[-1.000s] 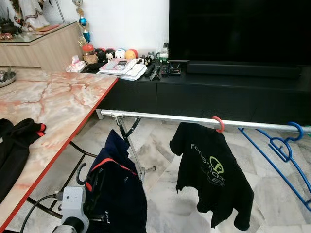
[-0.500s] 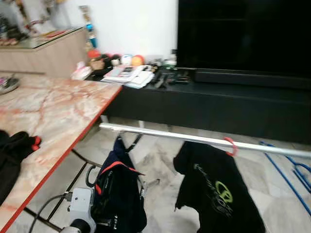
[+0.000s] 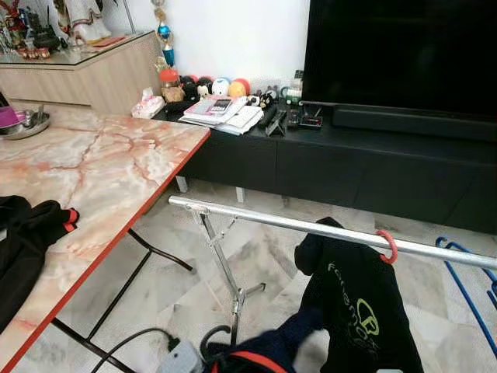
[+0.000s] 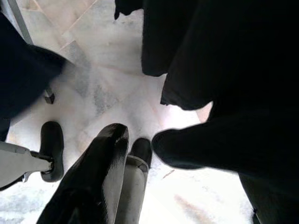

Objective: Hang hanger

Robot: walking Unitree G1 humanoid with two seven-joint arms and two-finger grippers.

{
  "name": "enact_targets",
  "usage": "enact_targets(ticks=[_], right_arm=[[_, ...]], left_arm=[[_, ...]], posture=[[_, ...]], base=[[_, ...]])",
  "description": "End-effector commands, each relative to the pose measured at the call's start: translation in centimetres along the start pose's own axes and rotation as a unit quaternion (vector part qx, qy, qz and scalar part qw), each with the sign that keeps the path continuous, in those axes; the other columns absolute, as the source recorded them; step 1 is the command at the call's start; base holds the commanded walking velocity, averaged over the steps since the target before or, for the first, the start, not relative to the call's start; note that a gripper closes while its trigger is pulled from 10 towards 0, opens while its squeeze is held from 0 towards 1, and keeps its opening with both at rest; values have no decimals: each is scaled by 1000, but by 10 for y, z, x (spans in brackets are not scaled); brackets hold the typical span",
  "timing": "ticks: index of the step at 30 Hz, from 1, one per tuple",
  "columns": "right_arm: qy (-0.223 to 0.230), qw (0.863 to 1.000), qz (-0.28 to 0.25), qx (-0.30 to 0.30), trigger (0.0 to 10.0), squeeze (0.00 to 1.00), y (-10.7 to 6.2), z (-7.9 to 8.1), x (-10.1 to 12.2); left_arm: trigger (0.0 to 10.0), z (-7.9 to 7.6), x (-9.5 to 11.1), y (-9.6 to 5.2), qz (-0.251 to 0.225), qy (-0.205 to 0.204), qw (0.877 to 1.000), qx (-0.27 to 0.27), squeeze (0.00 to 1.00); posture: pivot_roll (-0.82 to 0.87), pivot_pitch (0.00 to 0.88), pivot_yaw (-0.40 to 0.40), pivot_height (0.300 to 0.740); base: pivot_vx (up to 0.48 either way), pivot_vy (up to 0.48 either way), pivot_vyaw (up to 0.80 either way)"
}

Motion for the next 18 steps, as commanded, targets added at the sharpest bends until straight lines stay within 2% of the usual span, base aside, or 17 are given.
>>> enact_targets(ticks=[1, 2, 4, 6, 8, 12, 18], right_arm=[[-1, 1000, 3, 4, 10000, 0, 0, 3, -1], [0, 1000, 3, 5, 10000, 0, 0, 4, -1], [1, 1000, 2, 5, 10000, 0, 0, 4, -1], [1, 1000, 2, 5, 10000, 0, 0, 5, -1], [1, 1000, 2, 5, 10000, 0, 0, 5, -1], [2, 1000, 3, 4, 10000, 0, 0, 6, -3], [4, 1000, 5, 4, 10000, 0, 0, 8, -5]], left_arm=[[10000, 0, 14, 0, -10, 23, 1000, -12, 0], [10000, 11, 32, 8, -29, 43, 999, 1, 0], [10000, 21, 46, 14, -49, 51, 997, 15, 0], [10000, 23, 51, 15, -56, 51, 997, 17, 0], [10000, 37, 70, 23, -86, 47, 994, 41, 0], [10000, 51, 101, 38, -131, 34, 989, 66, 0], [10000, 46, 120, 50, -146, 51, 987, 43, 0]], posture=[[126, 77, 61, 740], [124, 77, 66, 740], [118, 77, 68, 740], [115, 80, 72, 740], [111, 85, 80, 740], [103, 93, 89, 740], [96, 107, 105, 740]], base=[[0, 0, 0], [0, 0, 0], [0, 0, 0], [0, 0, 0], [0, 0, 0], [0, 0, 0], [0, 0, 0]])
Point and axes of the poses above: a point about 5 cm out from each wrist's last joint towards the gripper, its own y axis pointing out of the wrist towards the gripper, its own x axis along the axis of the wrist's last joint, z = x × y, the point moved 5 cm from there along y, pointing out of the wrist towards the gripper, and after that the axes turned 2 degrees about -y, right-handed, at the moved point
